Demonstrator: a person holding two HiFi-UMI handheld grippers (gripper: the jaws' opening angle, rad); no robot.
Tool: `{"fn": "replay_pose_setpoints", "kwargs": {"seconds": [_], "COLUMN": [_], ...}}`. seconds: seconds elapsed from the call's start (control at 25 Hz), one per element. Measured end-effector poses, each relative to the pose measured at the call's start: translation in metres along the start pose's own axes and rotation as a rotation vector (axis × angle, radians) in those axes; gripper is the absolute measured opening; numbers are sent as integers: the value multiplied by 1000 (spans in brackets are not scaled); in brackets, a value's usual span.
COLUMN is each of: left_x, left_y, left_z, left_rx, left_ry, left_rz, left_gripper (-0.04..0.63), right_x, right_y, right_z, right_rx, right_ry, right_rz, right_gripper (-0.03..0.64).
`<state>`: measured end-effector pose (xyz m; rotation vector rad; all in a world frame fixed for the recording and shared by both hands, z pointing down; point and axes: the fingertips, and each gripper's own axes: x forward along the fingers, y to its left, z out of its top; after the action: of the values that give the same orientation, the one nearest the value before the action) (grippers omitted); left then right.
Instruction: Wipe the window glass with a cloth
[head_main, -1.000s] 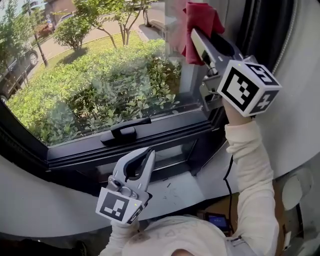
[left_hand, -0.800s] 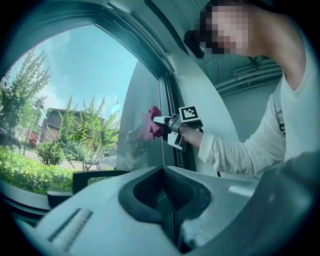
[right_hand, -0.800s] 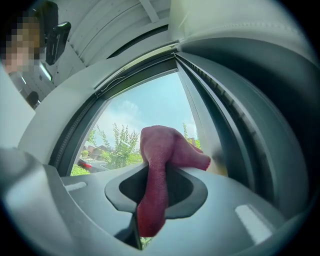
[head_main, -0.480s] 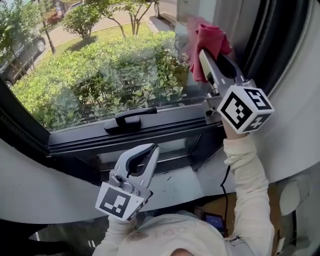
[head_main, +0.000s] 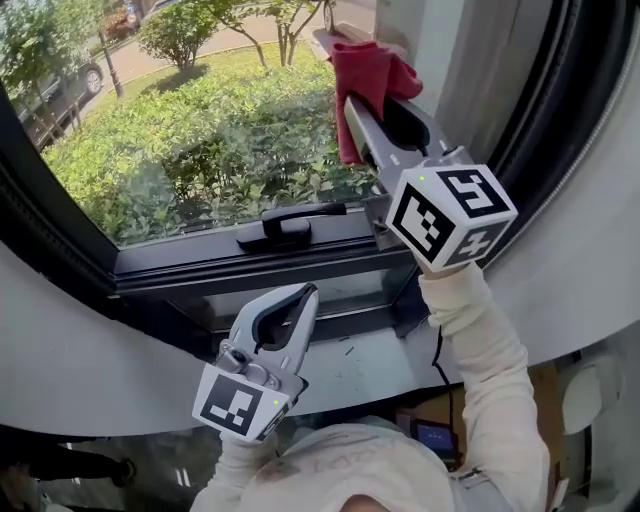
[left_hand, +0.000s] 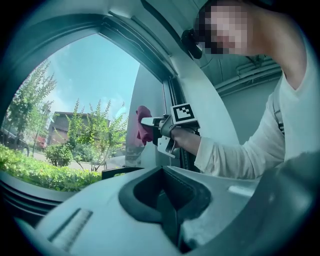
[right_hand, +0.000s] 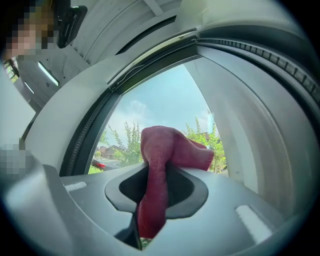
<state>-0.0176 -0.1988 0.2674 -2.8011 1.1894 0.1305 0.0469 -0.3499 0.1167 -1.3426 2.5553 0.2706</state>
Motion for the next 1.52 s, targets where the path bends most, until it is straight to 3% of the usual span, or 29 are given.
{"fn": "replay_pose_setpoints", "kwargs": {"seconds": [0.56, 0.76, 1.16, 1.52], "left_x": [-62, -71, -63, -33], "left_y": [44, 49, 42, 19], "left_z": [7, 5, -1, 0], "left_rx": [-6, -9, -19, -12], "left_ry": [-27, -26, -10, -10], "left_rz": [69, 77, 71, 24], "left_gripper": [0, 0, 0, 0], "right_x": [64, 73, 57, 23], "right_y": [119, 140, 139, 71], "right_z": [-4, -9, -59, -52], "right_rx": [-4, 1, 1, -12], "right_ry": [11, 17, 97, 97], "right_rz": [137, 176, 189, 109], "right_gripper": [101, 101, 103, 103]}}
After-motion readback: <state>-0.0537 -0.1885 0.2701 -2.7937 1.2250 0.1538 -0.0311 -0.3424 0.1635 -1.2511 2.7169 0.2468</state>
